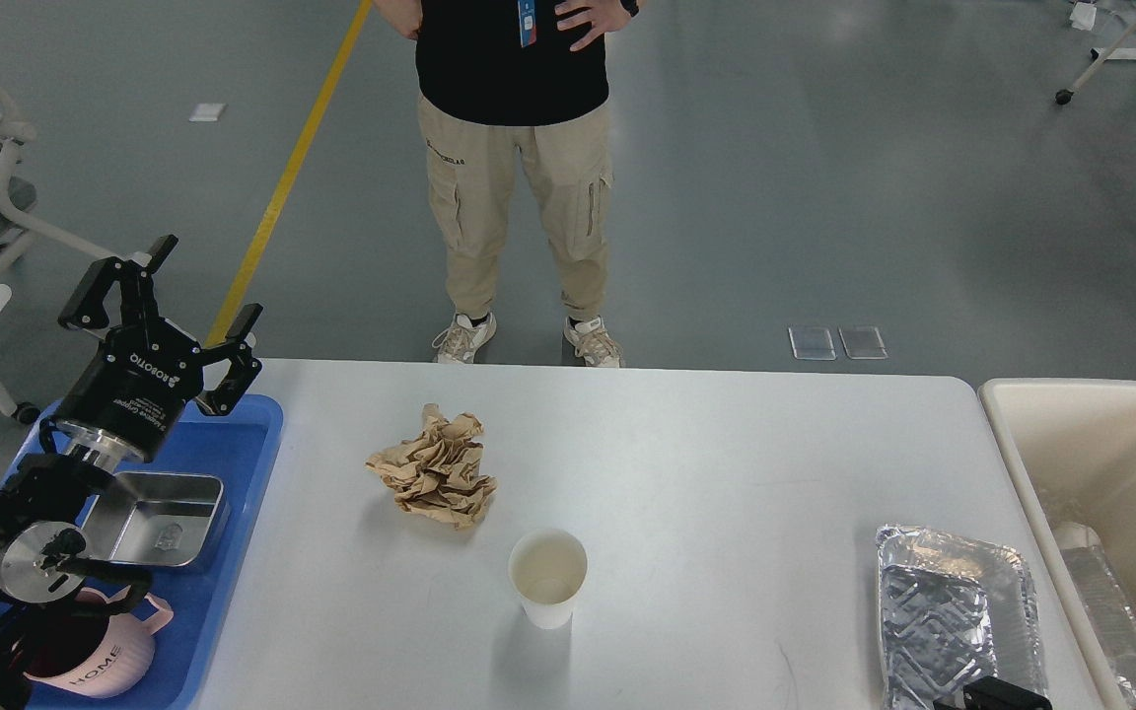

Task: Tidy desktop
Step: 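Lower the right gripper toward the foil tray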

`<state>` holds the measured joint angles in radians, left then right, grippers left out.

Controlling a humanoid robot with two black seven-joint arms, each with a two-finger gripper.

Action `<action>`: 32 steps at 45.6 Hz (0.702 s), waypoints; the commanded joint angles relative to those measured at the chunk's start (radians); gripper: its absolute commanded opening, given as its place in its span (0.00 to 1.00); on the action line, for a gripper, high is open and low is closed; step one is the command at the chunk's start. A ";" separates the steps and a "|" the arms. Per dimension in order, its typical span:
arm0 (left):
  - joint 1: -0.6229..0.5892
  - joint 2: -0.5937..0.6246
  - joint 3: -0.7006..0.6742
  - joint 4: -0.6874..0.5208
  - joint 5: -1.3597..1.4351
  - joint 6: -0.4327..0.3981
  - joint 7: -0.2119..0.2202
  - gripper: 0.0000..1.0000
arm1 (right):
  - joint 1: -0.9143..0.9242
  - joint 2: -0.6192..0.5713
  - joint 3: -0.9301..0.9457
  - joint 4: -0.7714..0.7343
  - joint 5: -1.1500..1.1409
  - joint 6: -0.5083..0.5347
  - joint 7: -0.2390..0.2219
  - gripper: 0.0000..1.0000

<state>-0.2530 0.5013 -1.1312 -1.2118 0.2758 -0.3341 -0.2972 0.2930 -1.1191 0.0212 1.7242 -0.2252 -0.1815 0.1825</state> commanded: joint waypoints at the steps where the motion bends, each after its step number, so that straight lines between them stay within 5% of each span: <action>1: 0.003 0.005 0.001 0.000 0.000 -0.002 0.001 0.97 | 0.002 0.045 0.031 -0.008 0.018 -0.033 0.000 1.00; 32: 0.001 0.046 0.001 -0.008 0.000 -0.005 0.001 0.97 | 0.000 0.045 0.062 -0.035 0.207 -0.059 -0.005 0.99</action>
<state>-0.2500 0.5384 -1.1305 -1.2176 0.2761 -0.3391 -0.2960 0.2930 -1.0773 0.0859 1.6890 -0.0707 -0.2436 0.1813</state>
